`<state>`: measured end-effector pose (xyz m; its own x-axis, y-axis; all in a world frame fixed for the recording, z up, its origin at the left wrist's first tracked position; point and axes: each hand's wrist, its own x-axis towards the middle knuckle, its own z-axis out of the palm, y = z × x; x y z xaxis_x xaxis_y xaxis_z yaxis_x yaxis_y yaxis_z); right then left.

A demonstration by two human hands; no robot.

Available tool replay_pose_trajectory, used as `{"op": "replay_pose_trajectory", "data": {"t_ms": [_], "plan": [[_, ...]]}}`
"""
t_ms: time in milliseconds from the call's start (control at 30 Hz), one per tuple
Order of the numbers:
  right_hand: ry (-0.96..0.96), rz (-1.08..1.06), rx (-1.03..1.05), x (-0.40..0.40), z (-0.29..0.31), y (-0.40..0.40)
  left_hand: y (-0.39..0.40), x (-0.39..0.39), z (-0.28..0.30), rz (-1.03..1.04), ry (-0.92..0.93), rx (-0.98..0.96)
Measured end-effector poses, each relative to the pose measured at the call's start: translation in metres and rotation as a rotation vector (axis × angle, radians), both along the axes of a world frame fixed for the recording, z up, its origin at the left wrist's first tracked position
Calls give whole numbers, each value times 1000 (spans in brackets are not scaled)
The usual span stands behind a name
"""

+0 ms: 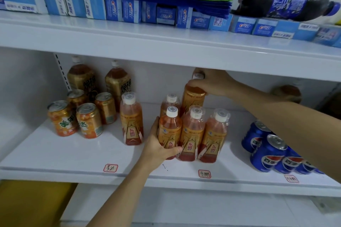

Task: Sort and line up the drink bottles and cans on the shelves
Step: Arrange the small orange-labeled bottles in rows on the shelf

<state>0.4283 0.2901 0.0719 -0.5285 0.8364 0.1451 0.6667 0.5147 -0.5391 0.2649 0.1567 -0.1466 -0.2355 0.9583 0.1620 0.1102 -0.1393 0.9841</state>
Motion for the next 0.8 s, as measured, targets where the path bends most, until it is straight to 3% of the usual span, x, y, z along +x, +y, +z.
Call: {"op": "replay_pose_trajectory", "data": {"t_ms": [367,800], "plan": [[-193,67,62,0,-21,7,6,-2,-8,-8,-24,-13],[-290,85,-151,1,-37,10,9,-3,-14,-29,-56,-24]]}}
